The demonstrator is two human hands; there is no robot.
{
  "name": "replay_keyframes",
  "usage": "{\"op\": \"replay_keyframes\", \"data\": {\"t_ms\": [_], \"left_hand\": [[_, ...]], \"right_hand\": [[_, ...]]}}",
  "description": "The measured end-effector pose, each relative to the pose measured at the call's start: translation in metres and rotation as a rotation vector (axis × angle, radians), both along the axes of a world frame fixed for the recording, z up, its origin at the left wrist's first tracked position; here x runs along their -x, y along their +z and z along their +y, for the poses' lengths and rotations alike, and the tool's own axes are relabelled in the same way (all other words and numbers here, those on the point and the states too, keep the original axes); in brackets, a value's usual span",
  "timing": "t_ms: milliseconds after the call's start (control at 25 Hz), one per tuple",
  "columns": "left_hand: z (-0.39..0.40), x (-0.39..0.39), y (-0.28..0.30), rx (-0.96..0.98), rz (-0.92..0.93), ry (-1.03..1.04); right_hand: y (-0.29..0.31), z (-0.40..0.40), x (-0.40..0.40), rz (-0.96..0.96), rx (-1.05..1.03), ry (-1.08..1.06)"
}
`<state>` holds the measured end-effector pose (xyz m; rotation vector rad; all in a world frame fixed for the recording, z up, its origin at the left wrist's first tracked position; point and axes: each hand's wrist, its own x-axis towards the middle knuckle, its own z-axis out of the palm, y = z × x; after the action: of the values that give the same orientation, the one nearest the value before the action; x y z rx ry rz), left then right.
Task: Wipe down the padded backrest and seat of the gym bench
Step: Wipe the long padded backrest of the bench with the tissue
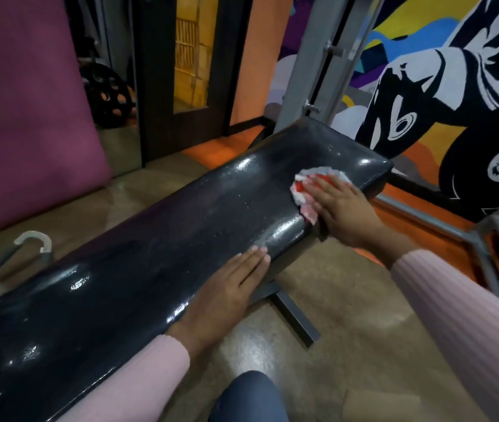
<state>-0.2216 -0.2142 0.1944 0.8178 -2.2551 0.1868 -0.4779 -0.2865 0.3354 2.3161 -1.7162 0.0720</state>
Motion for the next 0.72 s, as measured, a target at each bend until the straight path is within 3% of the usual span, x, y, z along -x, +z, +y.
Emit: {"op": "replay_keyframes", "data": {"t_ms": [160, 280, 440, 560, 720], "left_hand": [[0.002, 0.001, -0.002, -0.025, 0.039, 0.021], [0.002, 0.003, -0.001, -0.04, 0.044, 0.046], [-0.001, -0.006, -0.005, -0.014, -0.072, 0.076], [-0.002, -0.016, -0.002, 0.002, -0.149, 0.13], [0.003, -0.017, -0.003, 0.014, -0.159, 0.205]], "right_hand": [[0.0, -0.023, -0.03, -0.062, 0.017, -0.16], [-0.017, 0.005, -0.051, -0.054, -0.007, -0.046], [-0.026, 0.034, -0.023, -0.028, -0.05, 0.04], [-0.002, 0.009, 0.002, 0.004, -0.057, -0.059], [0.006, -0.013, -0.026, -0.016, -0.094, -0.21]]}}
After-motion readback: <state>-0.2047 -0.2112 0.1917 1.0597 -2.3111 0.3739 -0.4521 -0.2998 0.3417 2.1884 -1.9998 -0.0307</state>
